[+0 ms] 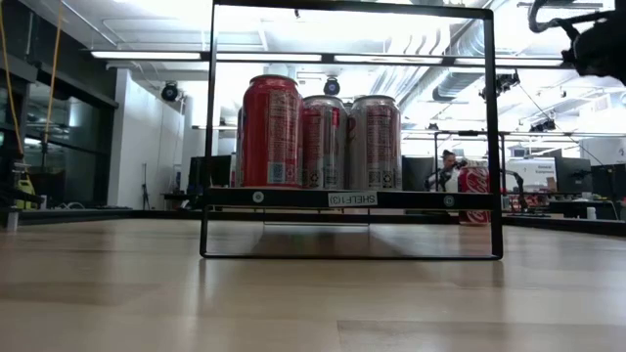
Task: Place canned beverage on shelf
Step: Put the red soda can on the shelf aligned with the other orange soda can
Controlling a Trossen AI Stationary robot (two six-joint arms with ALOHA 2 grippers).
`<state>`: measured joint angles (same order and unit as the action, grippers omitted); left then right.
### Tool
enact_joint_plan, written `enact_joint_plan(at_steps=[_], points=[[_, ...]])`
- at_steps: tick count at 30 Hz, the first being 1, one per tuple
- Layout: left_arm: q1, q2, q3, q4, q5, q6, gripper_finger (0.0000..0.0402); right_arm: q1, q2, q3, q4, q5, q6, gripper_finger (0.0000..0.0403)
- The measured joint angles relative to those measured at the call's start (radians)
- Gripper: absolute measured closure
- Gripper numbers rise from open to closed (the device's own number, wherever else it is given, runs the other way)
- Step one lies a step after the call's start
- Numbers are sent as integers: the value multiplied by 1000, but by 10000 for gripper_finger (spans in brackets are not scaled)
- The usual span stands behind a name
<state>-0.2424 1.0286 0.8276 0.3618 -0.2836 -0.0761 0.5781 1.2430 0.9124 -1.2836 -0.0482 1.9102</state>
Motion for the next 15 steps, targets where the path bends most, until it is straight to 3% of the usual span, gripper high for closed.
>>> enact_joint_plan(at_steps=[6, 12, 15], points=[[4, 0, 0, 0, 0, 0, 401, -1, 17, -38, 50, -13, -6, 43], [18, 0, 0, 1, 0, -2, 402, -2, 14, -44, 52, -8, -9, 115], [26, 0, 0, 1, 0, -2, 401, -2, 14, -12, 32, -5, -41, 120]])
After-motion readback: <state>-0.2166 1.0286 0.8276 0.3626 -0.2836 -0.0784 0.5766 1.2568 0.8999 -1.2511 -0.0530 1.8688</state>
